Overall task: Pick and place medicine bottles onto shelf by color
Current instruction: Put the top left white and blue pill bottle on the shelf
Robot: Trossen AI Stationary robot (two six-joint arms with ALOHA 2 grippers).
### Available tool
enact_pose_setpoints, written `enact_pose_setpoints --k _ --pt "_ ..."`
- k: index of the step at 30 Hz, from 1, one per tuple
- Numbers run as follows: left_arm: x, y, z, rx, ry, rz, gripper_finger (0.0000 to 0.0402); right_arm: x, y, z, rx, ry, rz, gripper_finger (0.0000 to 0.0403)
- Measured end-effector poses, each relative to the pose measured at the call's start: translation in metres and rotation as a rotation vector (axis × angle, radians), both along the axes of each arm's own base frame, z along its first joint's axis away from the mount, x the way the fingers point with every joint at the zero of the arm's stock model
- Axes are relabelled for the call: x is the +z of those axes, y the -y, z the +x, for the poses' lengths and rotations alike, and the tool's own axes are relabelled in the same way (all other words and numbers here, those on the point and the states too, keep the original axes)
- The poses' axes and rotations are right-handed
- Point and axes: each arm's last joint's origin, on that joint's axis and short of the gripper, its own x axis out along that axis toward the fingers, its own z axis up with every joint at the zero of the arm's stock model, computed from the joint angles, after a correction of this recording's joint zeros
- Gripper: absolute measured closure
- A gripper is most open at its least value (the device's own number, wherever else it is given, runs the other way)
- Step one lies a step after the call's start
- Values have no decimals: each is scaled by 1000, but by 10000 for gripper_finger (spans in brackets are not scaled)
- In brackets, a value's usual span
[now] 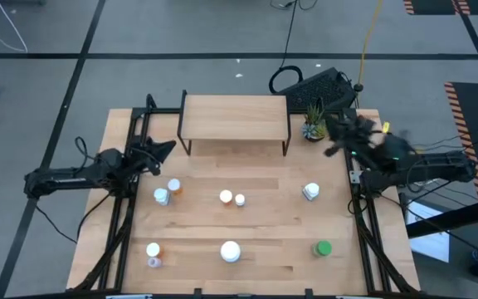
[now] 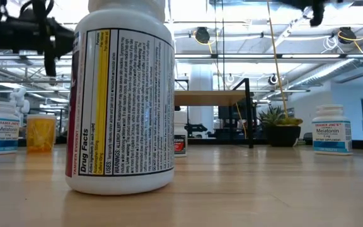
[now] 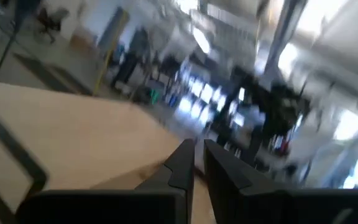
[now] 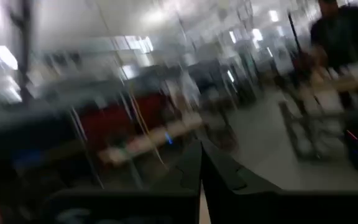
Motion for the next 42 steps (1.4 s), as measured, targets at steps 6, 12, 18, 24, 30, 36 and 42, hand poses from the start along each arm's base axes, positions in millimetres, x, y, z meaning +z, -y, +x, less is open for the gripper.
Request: enact_pose_setpoints --k 6,12,18,24,30,36,42 --pt "63 -1 6 29 -211 158 364 -18 -8 6 245 -558 446 351" --pt "132 -6 -3 251 -355 406 348 -30 -11 10 289 -664 767 240" --pt "161 -20 13 395 -389 444 270 -46 -7 22 369 -821 914 139" --pt "160 -47 53 363 -517 419 210 -46 26 36 304 -666 969 111" --pt "181 -69 82 83 -589 376 193 -12 54 48 485 -261 872 119" --pt "165 -74 96 -191 -903 221 198 -10 56 43 484 -269 821 129" --pt "138 -74 70 10 -1250 -253 184 -11 59 42 382 -260 812 129"
